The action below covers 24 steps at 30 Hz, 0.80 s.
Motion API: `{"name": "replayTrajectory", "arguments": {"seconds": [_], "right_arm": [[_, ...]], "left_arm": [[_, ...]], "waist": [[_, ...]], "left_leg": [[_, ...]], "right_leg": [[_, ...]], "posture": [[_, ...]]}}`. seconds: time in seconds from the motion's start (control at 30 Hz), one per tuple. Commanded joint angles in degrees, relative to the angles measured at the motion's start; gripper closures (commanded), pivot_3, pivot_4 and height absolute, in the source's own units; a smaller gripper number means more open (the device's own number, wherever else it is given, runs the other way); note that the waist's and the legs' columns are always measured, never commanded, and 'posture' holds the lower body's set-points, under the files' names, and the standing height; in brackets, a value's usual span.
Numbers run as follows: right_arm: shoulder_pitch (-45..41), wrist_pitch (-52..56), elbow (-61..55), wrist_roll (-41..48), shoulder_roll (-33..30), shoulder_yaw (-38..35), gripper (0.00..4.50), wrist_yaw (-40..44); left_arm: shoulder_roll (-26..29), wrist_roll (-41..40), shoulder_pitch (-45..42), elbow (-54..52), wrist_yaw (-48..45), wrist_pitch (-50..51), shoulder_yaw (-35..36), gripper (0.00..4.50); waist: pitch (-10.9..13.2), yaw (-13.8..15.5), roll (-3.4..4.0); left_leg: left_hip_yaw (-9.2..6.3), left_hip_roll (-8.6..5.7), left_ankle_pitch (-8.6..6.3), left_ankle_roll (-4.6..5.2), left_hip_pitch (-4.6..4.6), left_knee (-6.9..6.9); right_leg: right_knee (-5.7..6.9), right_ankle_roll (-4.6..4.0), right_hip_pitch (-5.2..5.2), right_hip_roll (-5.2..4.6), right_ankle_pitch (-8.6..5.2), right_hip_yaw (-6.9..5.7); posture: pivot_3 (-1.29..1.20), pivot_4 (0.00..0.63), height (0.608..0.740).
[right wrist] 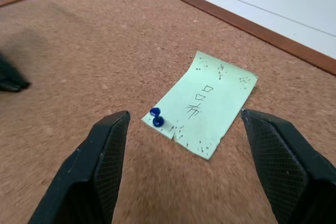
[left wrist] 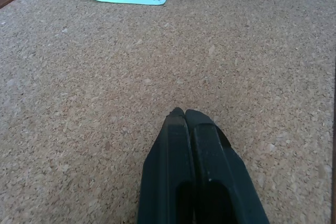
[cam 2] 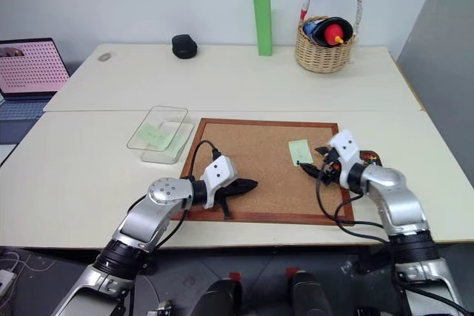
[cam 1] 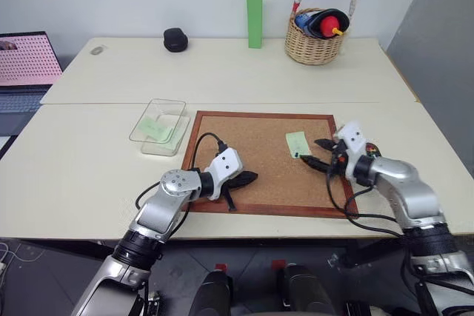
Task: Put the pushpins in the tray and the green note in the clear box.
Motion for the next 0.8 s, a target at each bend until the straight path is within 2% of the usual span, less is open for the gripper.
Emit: {"name": "replayTrajectory", "arguments": {"seconds": [0.03,0.1,0.2,0.73,0.8], "right_arm": [[-1.6,-2.7,0.9,-1.4,1.1,0.7,0.93,-0.3],[-2.1,-3.4,2.1,-2.0,1.8,1.0,0.93,-0.4],[-2.9,-4.4,3.8,-2.6,2.7,1.2,1.37,-0.4],[-3.3,-5.2,4.1,-2.6,2.3,0.0,4.46,1.4],[-3.0,-5.0,2.9,-2.1,2.0,-0.1,4.49,2.2]], "left_arm": [[0.7,2.5,2.4,3.2,-0.6,1.7,-2.8,4.50],[0.8,2.5,2.5,3.1,-0.6,1.7,-2.8,4.50],[0.8,2.6,2.5,3.1,-0.6,1.8,-2.8,4.50],[1.1,2.6,2.8,2.9,-0.6,1.8,-2.8,4.50],[1.0,2.6,2.7,3.0,-0.6,1.8,-2.8,4.50]], "waist": [[0.0,0.0,0.00],[0.0,0.0,0.00],[0.0,0.0,0.01],[0.0,0.0,0.02],[0.0,0.0,0.02]], "left_leg": [[-0.01,0.00,0.00,0.00,-0.01,0.00],[0.00,0.00,0.00,0.00,0.00,0.00],[0.00,0.01,0.00,0.00,0.01,-0.01],[0.00,0.00,0.00,0.00,0.01,-0.01],[-0.01,0.00,0.00,0.00,0.01,-0.01]], "right_leg": [[0.00,0.00,0.00,0.00,0.00,-0.01],[0.00,0.00,0.00,0.00,0.00,0.00],[0.01,0.00,0.00,0.00,0.00,0.00],[0.01,0.01,0.00,0.00,0.01,0.00],[0.02,0.01,0.00,0.00,0.01,-0.01]], "posture": [[0.00,0.150,0.740],[0.00,0.150,0.740],[0.00,0.150,0.740],[0.00,0.150,0.740],[0.00,0.150,0.740]]}}
